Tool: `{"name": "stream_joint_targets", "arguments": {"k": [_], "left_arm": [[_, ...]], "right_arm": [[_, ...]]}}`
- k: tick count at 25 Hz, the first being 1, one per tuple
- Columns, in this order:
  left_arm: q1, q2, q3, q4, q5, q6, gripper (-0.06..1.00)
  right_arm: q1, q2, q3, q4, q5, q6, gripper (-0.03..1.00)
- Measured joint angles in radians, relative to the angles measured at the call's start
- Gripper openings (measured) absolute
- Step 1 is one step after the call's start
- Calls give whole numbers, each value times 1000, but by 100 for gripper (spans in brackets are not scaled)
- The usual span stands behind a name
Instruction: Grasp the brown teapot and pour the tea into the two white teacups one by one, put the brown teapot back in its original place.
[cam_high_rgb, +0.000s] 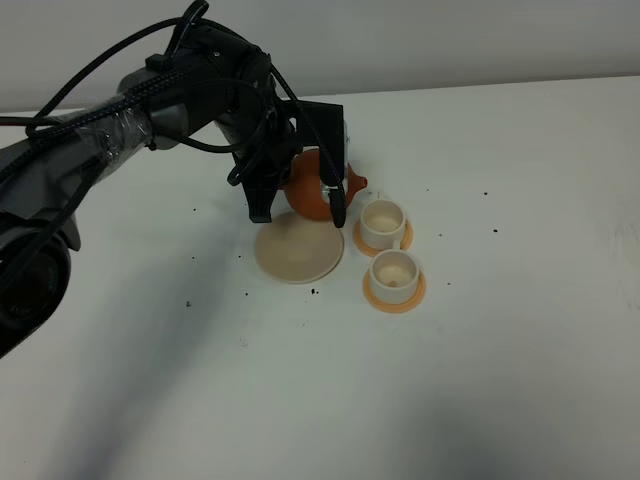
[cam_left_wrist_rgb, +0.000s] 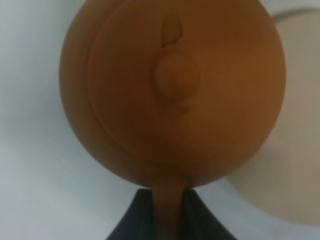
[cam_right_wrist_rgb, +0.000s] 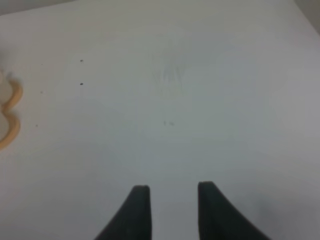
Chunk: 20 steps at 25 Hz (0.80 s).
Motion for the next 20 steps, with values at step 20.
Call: {"name": "stream_joint_targets", "arguments": {"k": [20], "left_arm": [[-33,0,0,60,-51,158,12]], "right_arm": [[0,0,0,0,0,0,24]]}}
